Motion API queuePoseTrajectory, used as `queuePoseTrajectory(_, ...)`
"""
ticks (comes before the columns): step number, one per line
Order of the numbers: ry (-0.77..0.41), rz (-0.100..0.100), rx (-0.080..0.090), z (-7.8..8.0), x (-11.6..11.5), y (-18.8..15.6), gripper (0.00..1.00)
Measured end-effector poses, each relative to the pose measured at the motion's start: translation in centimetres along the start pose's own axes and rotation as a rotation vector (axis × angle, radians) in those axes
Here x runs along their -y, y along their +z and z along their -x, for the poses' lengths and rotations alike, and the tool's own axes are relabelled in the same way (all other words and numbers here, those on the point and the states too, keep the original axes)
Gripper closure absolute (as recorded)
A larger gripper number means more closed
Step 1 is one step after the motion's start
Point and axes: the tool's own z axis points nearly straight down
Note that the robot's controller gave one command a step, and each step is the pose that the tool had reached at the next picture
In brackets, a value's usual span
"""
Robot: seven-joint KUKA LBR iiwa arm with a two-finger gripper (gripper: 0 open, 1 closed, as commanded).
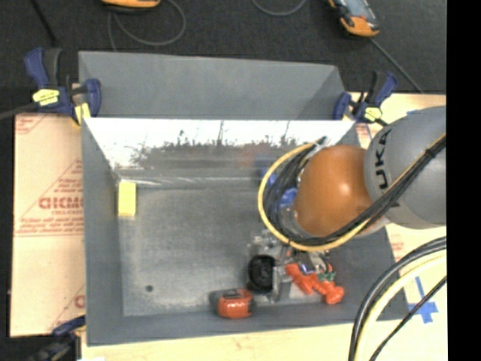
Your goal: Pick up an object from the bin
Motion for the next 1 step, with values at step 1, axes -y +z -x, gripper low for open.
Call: queuePoseTrajectory(1,0.004,-0.001,-0.002,0.86,-1.57,-4.15,1.0)
